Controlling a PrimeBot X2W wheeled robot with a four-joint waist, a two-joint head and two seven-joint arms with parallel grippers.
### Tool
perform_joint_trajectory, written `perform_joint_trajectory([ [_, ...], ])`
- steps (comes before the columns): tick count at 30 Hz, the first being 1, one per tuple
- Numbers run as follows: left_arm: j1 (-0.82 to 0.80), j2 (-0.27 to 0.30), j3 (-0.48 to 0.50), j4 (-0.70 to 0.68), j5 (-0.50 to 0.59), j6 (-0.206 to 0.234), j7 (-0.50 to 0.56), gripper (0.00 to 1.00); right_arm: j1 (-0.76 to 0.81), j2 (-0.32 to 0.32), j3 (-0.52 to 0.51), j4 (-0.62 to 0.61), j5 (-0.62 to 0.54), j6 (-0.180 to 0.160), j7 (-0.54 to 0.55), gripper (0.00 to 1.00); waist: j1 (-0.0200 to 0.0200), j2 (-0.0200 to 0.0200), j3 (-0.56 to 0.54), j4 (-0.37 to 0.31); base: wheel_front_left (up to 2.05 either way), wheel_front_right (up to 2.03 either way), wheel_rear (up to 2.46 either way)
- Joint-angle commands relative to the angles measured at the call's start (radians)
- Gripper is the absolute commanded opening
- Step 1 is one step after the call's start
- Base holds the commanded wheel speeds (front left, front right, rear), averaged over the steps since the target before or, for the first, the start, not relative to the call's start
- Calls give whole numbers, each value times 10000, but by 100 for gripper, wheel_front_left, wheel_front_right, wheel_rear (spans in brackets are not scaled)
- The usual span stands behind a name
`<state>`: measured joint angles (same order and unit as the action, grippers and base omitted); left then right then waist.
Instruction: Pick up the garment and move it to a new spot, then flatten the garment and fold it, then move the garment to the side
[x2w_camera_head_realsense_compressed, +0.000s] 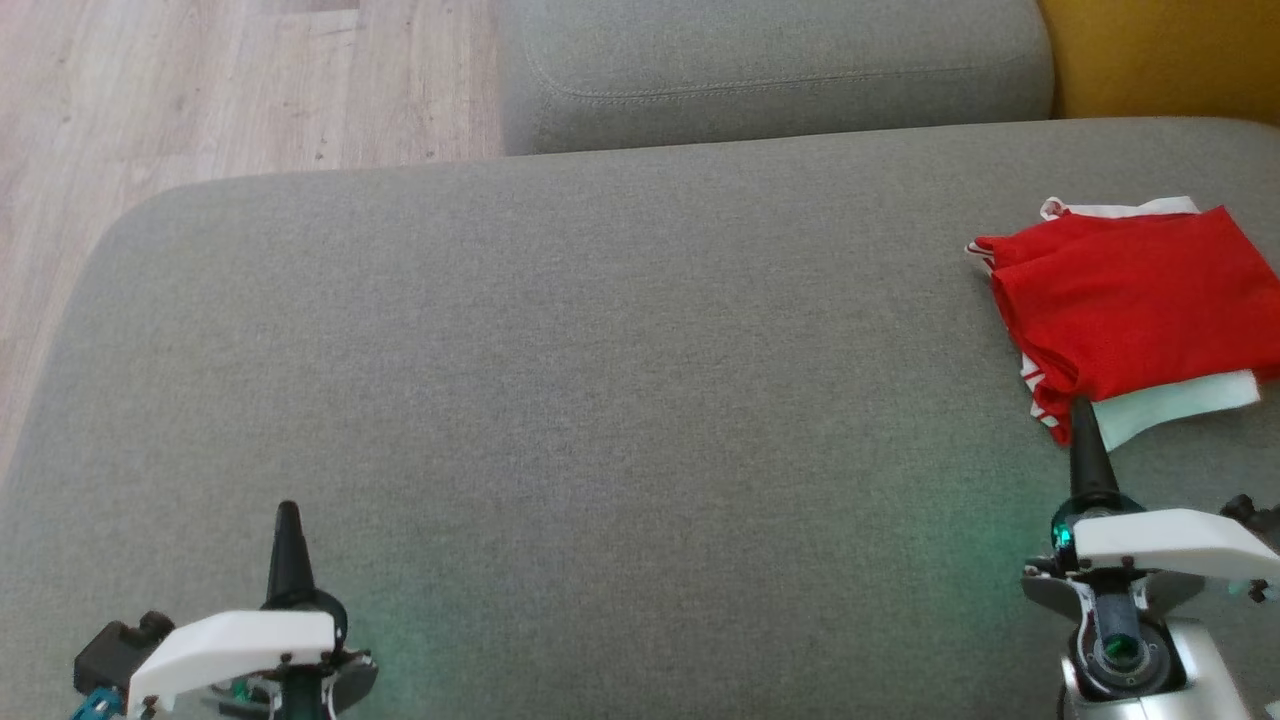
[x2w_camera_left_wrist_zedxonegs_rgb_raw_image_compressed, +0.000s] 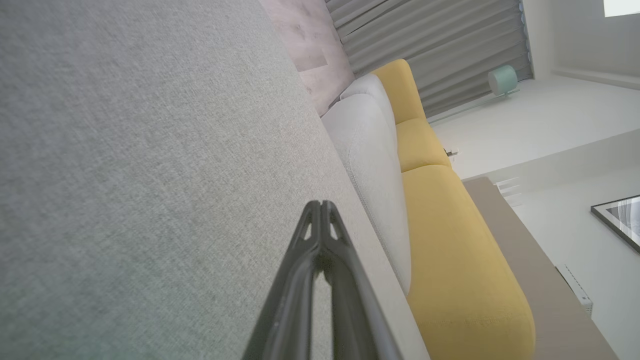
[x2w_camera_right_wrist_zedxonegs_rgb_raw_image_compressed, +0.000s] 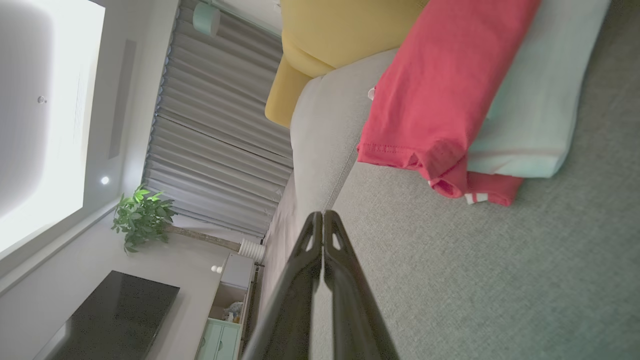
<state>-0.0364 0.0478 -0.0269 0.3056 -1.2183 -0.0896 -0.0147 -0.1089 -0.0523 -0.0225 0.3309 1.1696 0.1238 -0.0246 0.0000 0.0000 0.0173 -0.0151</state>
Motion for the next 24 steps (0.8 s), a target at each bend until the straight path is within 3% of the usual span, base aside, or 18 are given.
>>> perform_joint_trajectory([
  [1, -573, 60, 385, -377, -249, -128, 93, 0, -175, -156, 50, -425, 313, 48, 66, 0, 0, 0, -5, 6, 0, 0, 0],
  [24, -656, 61, 967, -511, -2440, -296, 777, 0, -54, -145, -394, -691, 2841, 61, 743, 0, 0, 0, -86, 92, 0, 0, 0],
])
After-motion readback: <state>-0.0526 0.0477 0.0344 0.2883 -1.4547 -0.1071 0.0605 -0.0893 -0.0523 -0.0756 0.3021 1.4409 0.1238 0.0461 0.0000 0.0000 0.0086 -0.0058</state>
